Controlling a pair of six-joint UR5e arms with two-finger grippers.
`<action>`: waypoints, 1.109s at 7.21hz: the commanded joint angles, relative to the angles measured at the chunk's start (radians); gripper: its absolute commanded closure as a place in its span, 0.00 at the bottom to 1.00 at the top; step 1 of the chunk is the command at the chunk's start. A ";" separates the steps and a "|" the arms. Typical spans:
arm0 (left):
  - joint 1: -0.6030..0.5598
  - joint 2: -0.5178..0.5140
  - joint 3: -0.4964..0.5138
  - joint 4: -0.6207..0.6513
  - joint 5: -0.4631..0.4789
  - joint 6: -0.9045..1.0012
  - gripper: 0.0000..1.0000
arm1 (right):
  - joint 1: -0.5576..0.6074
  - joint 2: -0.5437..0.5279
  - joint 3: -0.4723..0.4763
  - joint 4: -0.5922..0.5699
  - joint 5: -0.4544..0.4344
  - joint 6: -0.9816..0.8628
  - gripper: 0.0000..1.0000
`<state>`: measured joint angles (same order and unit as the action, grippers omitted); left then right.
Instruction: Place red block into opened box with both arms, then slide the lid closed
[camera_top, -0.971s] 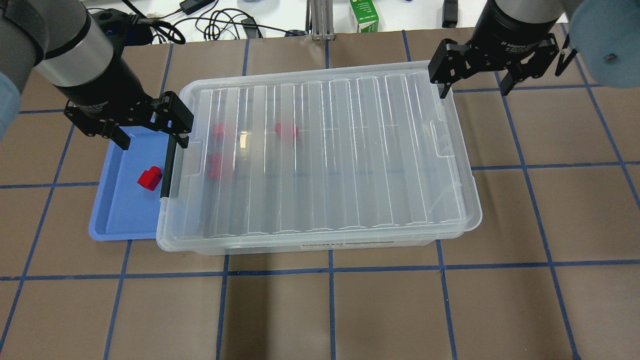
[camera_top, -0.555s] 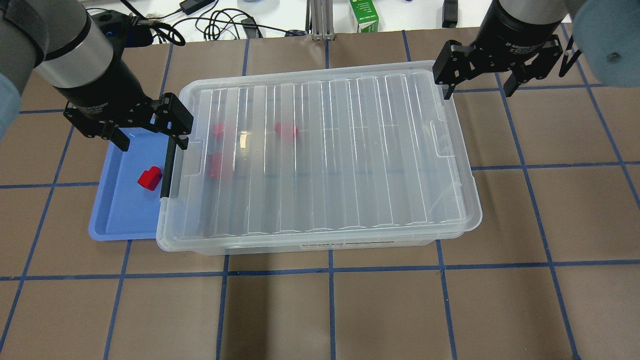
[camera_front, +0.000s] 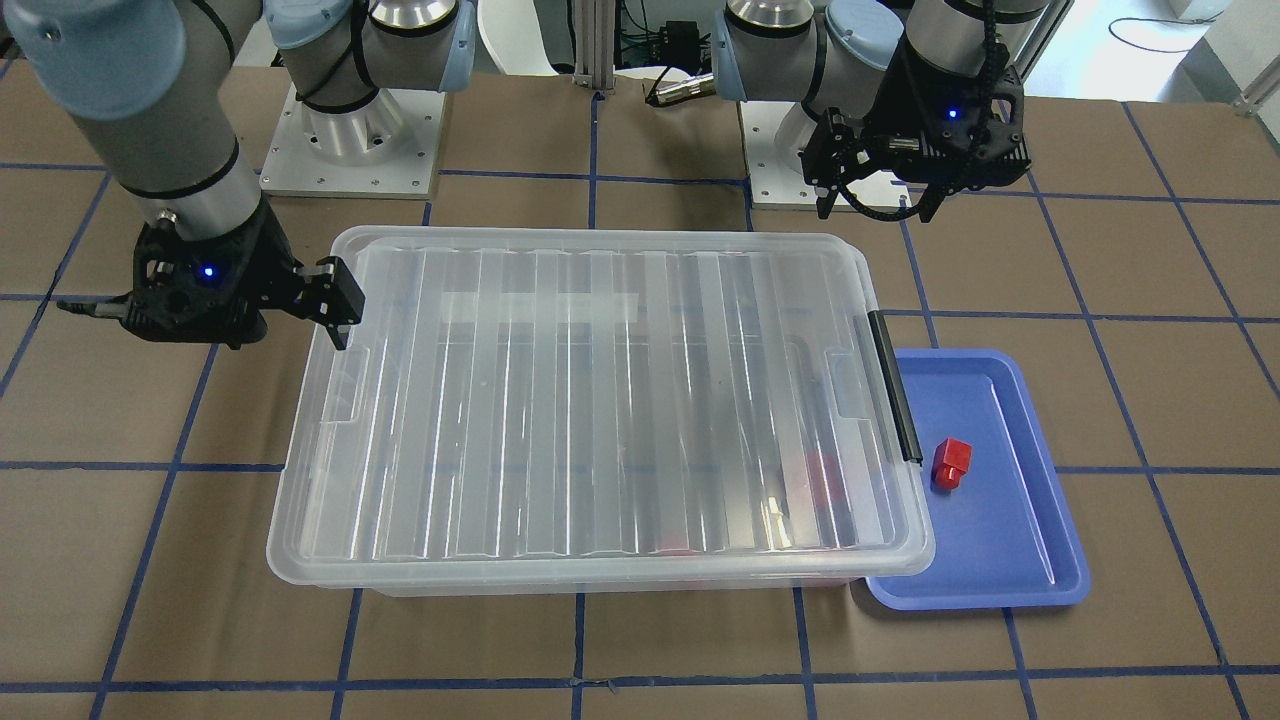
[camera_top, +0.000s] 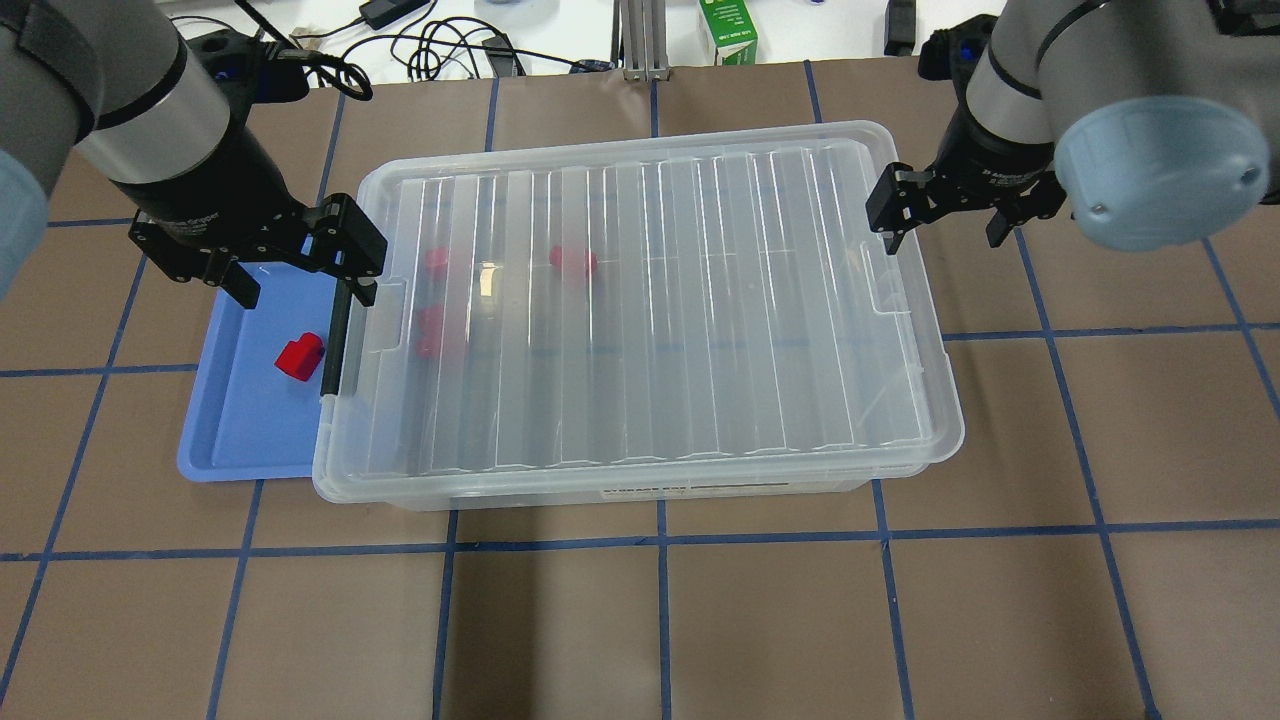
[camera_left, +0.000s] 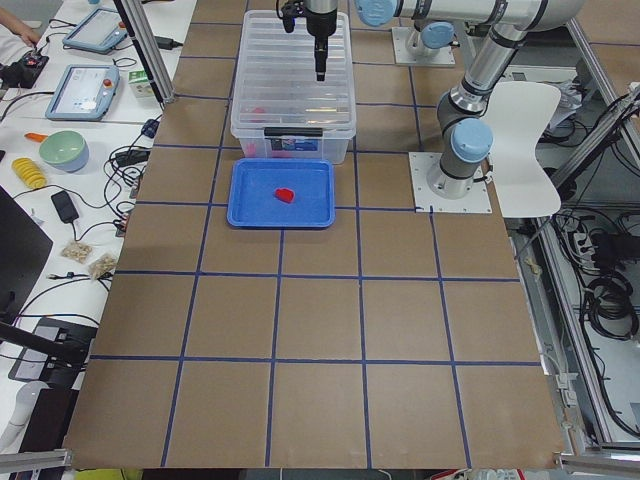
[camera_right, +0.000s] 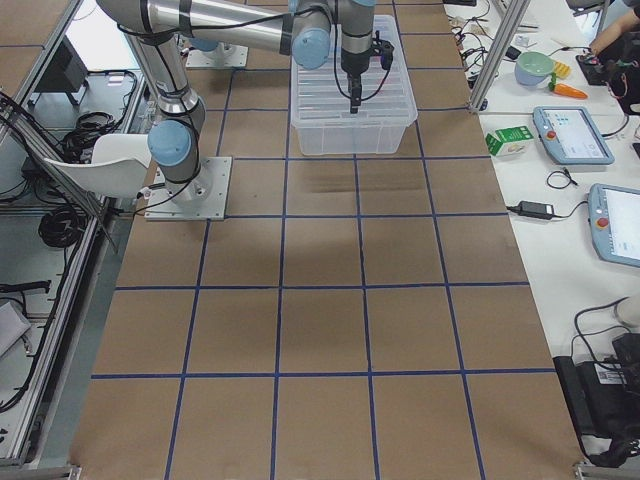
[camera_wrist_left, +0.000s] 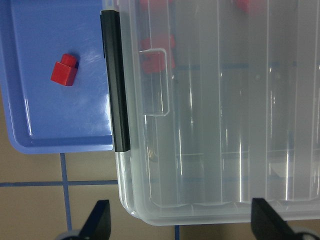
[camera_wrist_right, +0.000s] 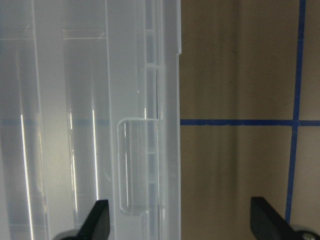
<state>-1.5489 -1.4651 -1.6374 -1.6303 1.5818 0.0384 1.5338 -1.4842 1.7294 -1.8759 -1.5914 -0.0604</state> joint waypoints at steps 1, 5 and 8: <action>0.000 -0.004 -0.002 0.006 0.000 0.006 0.00 | -0.001 0.073 0.056 -0.167 -0.005 -0.060 0.00; 0.183 -0.044 0.001 0.078 -0.014 0.075 0.00 | -0.038 0.074 0.059 -0.158 -0.006 -0.073 0.01; 0.323 -0.072 -0.001 0.079 -0.005 0.229 0.00 | -0.102 0.068 0.062 -0.157 -0.004 -0.145 0.00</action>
<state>-1.2959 -1.5285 -1.6365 -1.5515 1.5766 0.2334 1.4660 -1.4113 1.7907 -2.0339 -1.5973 -0.1695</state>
